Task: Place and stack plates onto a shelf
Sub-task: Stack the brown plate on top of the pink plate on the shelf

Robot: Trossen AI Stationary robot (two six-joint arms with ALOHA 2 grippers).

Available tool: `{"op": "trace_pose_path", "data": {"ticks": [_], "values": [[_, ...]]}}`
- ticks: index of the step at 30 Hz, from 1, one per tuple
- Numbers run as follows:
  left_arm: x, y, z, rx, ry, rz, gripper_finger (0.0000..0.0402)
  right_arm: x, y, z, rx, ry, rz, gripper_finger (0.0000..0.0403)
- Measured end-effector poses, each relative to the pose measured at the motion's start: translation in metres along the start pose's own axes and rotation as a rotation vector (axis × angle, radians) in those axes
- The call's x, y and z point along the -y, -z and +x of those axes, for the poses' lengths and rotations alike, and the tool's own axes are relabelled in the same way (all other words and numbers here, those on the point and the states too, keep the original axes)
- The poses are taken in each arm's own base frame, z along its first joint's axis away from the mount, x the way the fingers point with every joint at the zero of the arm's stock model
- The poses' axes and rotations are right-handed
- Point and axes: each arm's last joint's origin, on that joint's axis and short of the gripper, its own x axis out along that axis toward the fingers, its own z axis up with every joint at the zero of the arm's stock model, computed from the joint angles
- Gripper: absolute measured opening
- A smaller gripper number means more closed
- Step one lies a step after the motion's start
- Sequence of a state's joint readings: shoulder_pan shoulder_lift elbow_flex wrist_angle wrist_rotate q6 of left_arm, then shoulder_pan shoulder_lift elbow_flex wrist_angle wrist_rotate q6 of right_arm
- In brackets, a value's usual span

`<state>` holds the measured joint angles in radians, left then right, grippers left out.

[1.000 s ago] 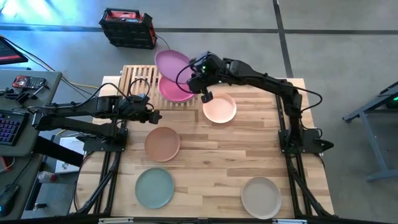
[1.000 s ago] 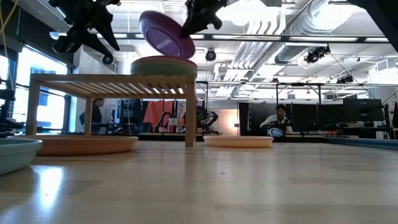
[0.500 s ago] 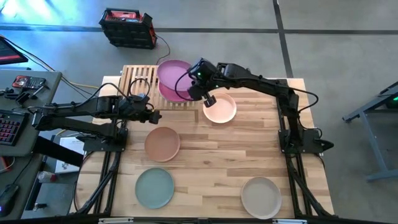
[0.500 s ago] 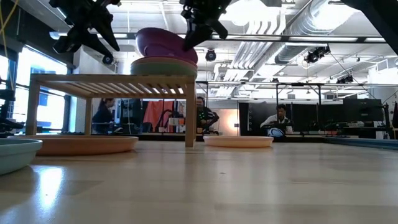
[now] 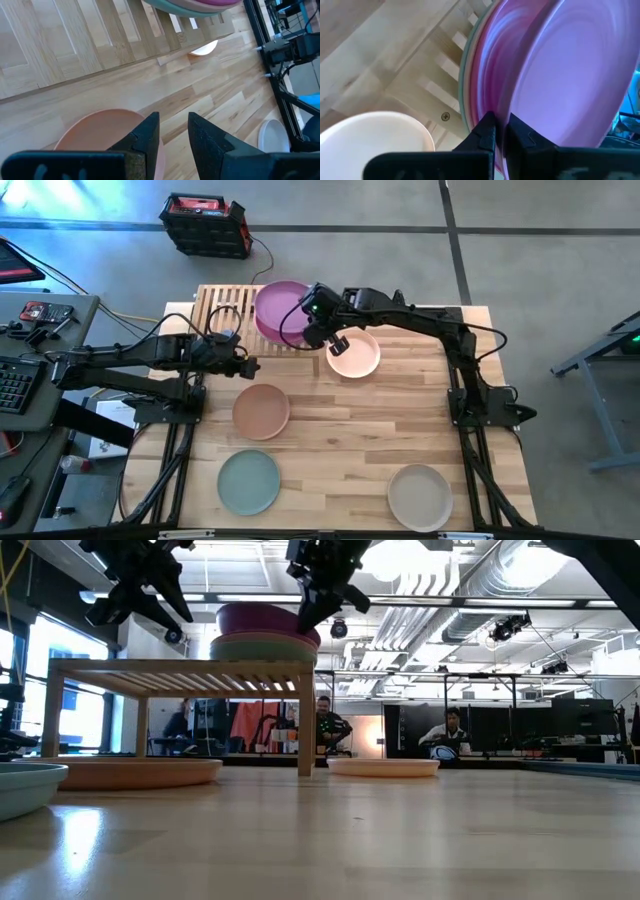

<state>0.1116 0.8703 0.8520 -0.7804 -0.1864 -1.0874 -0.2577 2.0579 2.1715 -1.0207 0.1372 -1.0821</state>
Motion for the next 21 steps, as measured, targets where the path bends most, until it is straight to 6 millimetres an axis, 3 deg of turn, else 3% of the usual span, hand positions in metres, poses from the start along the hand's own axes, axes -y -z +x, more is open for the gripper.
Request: {"op": "trace_pose_path", "data": {"ticks": [17,21], "values": [[0.0000,0.0000,0.0000,0.000,0.000,0.009,0.0090,0.0000,-0.0087,-0.0012,0.021,0.038,-0.008,0.0001],[0.0000,0.0000,0.0000,0.000,0.000,0.010,0.0090,0.0001,-0.0080,-0.0011,0.013,0.040,-0.006,0.0016]]}}
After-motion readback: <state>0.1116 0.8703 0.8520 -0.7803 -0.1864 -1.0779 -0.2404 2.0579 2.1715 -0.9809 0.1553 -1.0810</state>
